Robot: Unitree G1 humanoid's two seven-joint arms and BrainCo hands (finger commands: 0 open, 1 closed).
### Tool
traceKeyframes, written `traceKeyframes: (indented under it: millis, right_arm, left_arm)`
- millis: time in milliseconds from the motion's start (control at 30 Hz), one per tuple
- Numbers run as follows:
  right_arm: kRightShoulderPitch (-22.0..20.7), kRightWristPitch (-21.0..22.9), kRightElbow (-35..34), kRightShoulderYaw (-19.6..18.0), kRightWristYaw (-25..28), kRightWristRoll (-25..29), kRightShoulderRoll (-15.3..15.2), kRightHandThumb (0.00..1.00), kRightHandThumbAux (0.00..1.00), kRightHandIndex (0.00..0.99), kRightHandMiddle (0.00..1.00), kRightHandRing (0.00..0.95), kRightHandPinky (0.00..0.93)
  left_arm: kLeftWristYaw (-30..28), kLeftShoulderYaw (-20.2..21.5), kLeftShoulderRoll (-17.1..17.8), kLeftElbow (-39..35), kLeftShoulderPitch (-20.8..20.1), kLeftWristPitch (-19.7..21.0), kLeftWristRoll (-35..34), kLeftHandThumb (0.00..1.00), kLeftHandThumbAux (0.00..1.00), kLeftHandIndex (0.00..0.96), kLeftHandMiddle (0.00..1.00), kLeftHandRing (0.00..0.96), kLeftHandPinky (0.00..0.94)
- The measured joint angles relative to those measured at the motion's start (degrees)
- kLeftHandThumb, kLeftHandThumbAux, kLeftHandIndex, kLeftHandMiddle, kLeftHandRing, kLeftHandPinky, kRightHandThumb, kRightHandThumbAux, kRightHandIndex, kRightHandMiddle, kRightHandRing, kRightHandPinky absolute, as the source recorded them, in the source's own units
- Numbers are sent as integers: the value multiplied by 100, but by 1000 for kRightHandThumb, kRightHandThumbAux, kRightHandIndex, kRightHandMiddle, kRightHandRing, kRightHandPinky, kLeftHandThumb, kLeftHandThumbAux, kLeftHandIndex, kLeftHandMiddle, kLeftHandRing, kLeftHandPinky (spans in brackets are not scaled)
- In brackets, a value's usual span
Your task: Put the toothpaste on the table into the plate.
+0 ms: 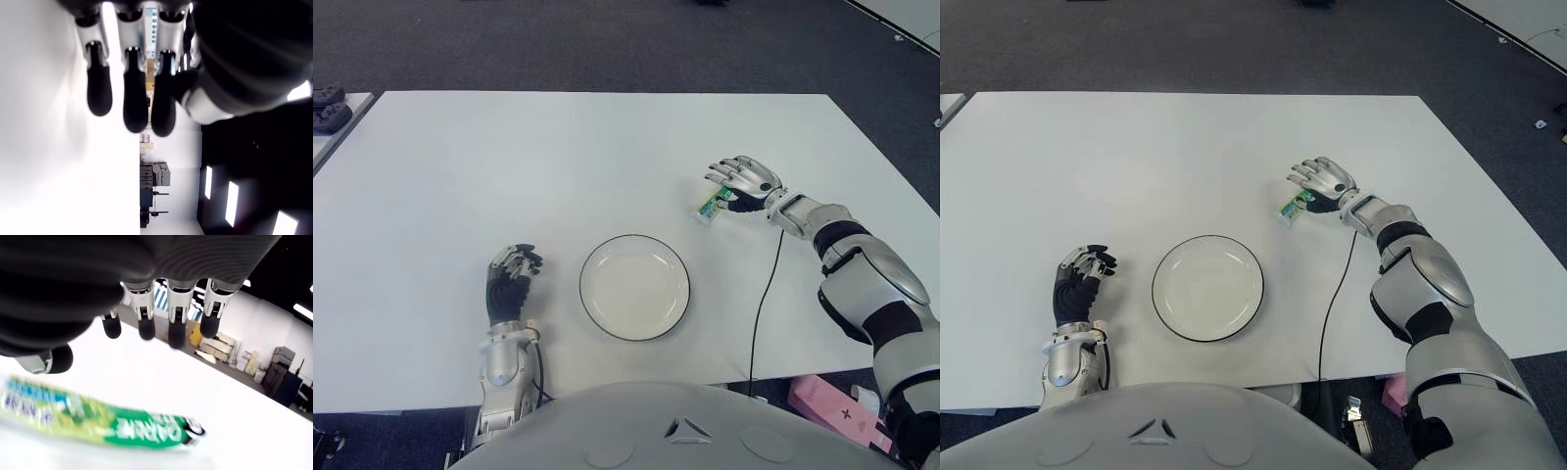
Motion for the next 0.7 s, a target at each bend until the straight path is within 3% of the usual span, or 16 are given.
traceKeyframes:
  millis: [700]
  right_arm:
    - [-261,66,84,716,-312,-526,-8,596,167,0,0,0,0]
  left_arm:
    - [-13,2,42,-46,99,-57,-4,695,724,432,549,549,536]
